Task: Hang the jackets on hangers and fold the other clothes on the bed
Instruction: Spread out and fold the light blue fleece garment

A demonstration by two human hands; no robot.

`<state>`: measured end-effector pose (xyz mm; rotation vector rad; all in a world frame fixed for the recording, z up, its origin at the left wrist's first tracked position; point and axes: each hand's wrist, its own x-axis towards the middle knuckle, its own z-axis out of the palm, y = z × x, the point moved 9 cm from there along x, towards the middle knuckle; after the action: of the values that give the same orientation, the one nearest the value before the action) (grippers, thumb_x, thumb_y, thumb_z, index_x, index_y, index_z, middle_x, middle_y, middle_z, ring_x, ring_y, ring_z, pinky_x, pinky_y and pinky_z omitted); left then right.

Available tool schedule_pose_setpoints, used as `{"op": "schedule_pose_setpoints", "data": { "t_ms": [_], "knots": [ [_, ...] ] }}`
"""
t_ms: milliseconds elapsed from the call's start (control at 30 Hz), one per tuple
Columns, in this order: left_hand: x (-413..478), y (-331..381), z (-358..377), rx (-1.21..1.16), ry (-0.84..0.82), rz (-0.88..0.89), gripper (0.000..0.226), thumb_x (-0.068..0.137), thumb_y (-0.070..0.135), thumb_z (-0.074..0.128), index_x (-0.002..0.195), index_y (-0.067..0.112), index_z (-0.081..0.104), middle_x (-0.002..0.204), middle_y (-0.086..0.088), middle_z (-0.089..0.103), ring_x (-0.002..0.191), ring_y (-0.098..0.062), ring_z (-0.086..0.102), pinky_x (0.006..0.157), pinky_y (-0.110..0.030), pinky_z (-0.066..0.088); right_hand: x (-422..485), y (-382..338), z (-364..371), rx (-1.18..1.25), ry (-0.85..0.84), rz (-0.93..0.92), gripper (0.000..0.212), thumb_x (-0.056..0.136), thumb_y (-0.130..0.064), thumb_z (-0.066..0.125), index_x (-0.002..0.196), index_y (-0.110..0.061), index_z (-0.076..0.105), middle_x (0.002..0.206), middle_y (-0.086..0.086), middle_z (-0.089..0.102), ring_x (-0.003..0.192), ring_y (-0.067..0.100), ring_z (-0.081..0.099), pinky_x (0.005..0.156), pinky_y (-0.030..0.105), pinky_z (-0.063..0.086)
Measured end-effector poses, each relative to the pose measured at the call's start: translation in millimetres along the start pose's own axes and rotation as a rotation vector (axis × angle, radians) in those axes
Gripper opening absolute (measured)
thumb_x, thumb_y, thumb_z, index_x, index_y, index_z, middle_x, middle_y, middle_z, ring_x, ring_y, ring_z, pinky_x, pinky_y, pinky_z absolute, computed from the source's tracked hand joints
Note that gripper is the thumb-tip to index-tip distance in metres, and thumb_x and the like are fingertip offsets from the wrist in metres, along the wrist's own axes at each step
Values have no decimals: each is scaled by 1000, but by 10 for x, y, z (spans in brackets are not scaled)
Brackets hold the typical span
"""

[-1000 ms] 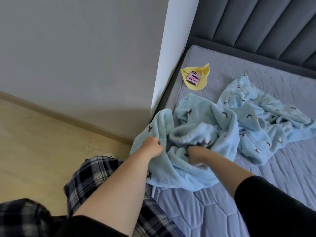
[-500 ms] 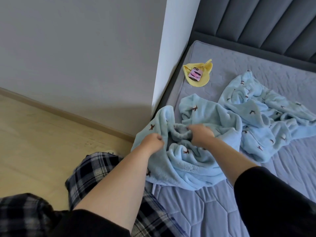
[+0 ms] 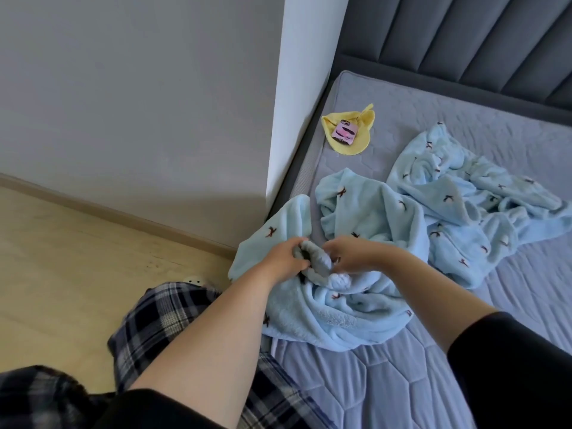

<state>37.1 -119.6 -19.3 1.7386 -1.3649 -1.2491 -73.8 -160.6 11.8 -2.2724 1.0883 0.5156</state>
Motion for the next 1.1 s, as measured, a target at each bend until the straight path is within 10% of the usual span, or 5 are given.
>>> {"op": "schedule_pose_setpoints", "data": {
  "t_ms": [200,333,700,1100],
  "knots": [
    [2,46,-107,71,145,64,4,83,14,58,80,17,59,71,5,55,73,-14,53,58,-21,39,68,-12,-127,-221,287,101,15,77,-12,57,68,-24,52,64,-8,47,72,17,49,69,27,32],
    [-38,152,-305,64,296,101,36,83,26,61,58,18,37,54,6,38,55,-14,38,50,-27,28,-123,-10,-551,-366,679,174,11,75,-11,51,70,-18,44,61,-4,37,73,20,37,72,31,23],
    [-467,1451,-2059,136,498,271,16,79,5,47,67,9,56,55,-2,52,57,-27,53,54,-38,48,-303,-1578,-2108,149,910,-133,10,78,-10,50,71,-16,46,64,-3,46,64,22,45,48,25,28],
    [-2727,2546,-5251,124,1364,271,24,75,-2,42,55,11,45,82,-24,66,80,-38,65,70,-40,56,-1085,-4461,-3838,-295,1214,-394,17,80,-1,48,89,-14,41,88,15,59,69,31,46,59,34,35]
  ]
}}
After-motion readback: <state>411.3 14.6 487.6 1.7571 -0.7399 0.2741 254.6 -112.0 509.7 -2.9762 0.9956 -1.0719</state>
